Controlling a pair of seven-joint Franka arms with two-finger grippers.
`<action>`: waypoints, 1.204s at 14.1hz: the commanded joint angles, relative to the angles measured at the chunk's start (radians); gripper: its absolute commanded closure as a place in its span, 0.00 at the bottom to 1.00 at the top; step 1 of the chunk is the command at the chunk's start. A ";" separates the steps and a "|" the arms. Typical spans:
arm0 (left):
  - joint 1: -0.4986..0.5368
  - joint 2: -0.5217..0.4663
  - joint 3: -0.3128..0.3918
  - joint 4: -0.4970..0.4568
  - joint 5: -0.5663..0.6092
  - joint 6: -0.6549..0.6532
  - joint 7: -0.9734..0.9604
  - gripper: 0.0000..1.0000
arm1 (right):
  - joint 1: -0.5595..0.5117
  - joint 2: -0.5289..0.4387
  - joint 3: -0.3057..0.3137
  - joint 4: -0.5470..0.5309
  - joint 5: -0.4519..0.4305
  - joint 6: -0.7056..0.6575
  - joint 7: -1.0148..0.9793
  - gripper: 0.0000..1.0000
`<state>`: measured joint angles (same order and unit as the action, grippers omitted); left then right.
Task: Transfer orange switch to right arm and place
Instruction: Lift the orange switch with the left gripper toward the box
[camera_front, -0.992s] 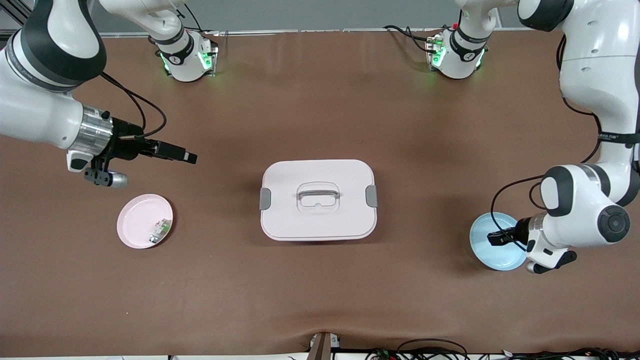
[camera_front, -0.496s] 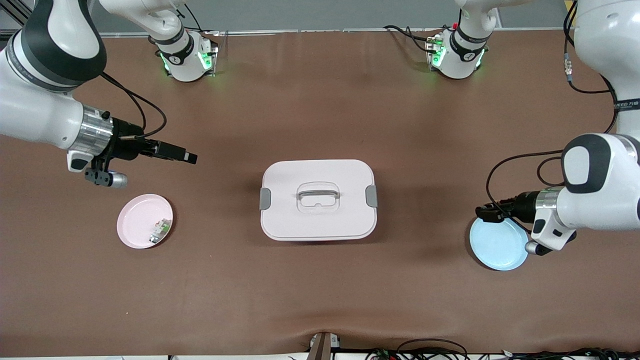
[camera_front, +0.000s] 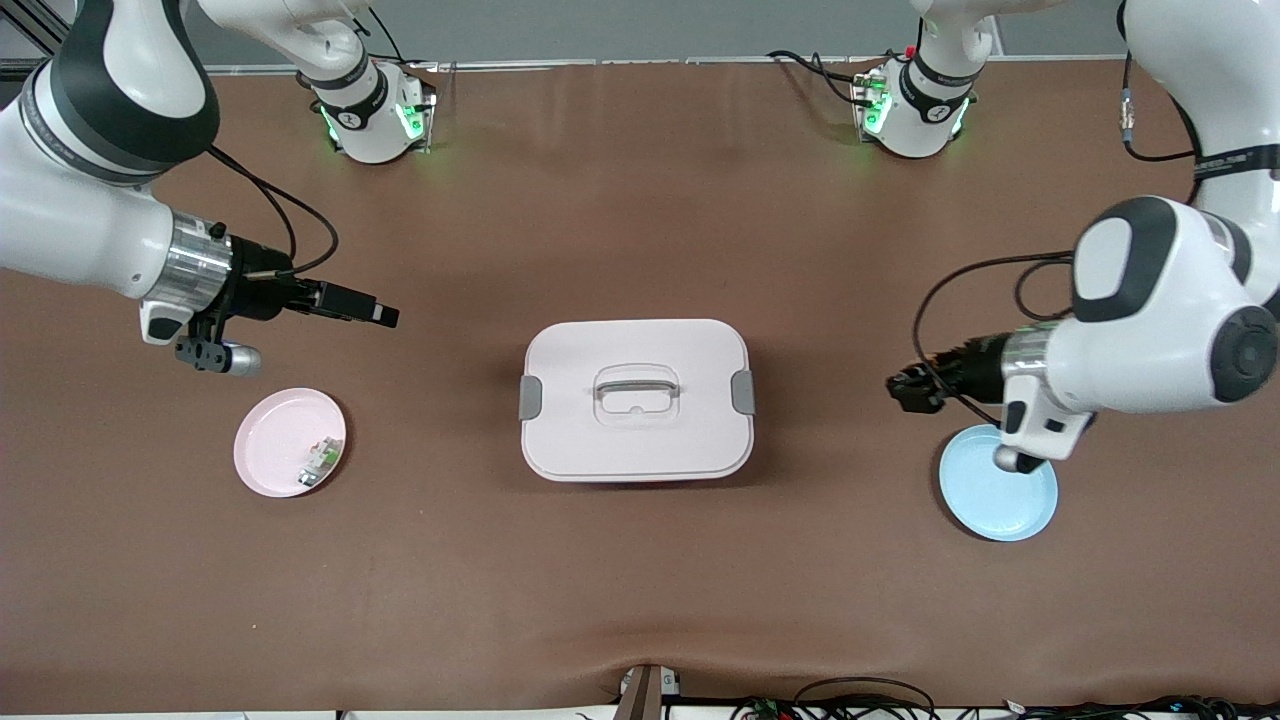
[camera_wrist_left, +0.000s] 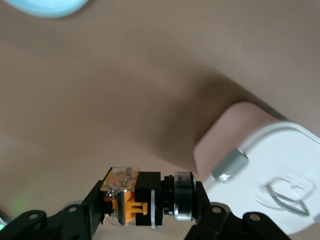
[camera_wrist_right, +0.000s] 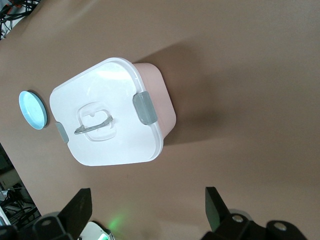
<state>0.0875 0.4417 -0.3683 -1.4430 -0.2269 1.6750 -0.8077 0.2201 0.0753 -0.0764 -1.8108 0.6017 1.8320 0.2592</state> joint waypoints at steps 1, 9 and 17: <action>-0.008 -0.015 -0.069 -0.013 -0.005 0.018 -0.157 1.00 | 0.016 -0.023 -0.006 -0.034 0.016 0.024 -0.011 0.00; -0.205 -0.012 -0.080 0.028 -0.011 0.104 -0.629 1.00 | 0.100 -0.107 -0.006 -0.165 0.119 0.179 -0.006 0.00; -0.354 0.020 -0.078 0.073 -0.023 0.164 -0.956 1.00 | 0.278 -0.160 -0.006 -0.315 0.309 0.466 0.020 0.00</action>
<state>-0.2580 0.4482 -0.4505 -1.3904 -0.2271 1.8188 -1.7270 0.4558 -0.0478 -0.0738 -2.0685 0.8656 2.2406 0.2673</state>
